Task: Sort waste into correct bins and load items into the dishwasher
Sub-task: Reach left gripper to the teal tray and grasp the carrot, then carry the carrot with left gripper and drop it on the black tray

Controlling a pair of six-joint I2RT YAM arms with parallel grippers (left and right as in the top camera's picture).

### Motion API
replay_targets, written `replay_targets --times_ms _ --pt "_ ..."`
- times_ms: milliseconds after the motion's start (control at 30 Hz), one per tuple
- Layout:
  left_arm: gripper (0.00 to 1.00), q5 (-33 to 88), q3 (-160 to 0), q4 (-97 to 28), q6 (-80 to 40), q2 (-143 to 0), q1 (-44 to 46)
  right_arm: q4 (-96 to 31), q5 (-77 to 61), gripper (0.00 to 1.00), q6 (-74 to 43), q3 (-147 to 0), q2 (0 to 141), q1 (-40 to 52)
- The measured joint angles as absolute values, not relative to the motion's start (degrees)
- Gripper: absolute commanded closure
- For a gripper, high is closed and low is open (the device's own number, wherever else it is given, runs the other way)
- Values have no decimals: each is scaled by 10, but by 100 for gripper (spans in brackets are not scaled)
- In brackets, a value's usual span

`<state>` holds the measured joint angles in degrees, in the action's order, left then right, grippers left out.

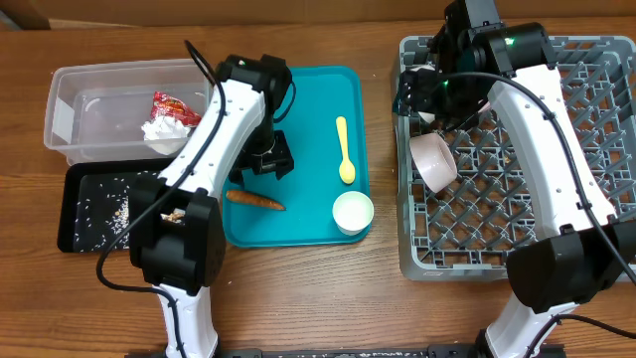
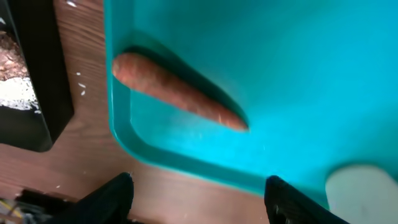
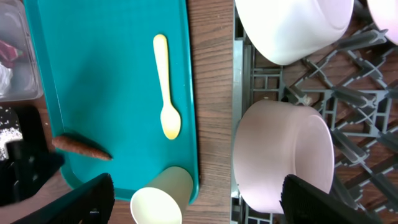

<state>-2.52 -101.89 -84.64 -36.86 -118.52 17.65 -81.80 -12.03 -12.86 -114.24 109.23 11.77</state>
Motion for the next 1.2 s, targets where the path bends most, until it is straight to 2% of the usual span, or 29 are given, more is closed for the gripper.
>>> replay_targets --times_ms 133,567,733,867,1067,1200 --pt "29 -50 -969 -794 -399 -1185 176 -822 -120 12 -125 -1143 1092 118" --pt "47 -45 -828 -661 -421 -1185 164 -827 -121 12 -120 -1143 1092 118" --pt "69 -37 -798 -626 -422 -1174 163 -827 -121 12 -120 -1142 1092 118" --pt "95 -35 -791 -618 -423 -1170 164 -827 -121 12 -120 -1143 1092 118" --pt "96 -35 -796 -624 -402 -1168 164 -827 -121 11 -120 -1142 1092 118" --pt "96 -33 -855 -673 -365 -1184 164 -827 -120 9 -120 -1142 1092 118"
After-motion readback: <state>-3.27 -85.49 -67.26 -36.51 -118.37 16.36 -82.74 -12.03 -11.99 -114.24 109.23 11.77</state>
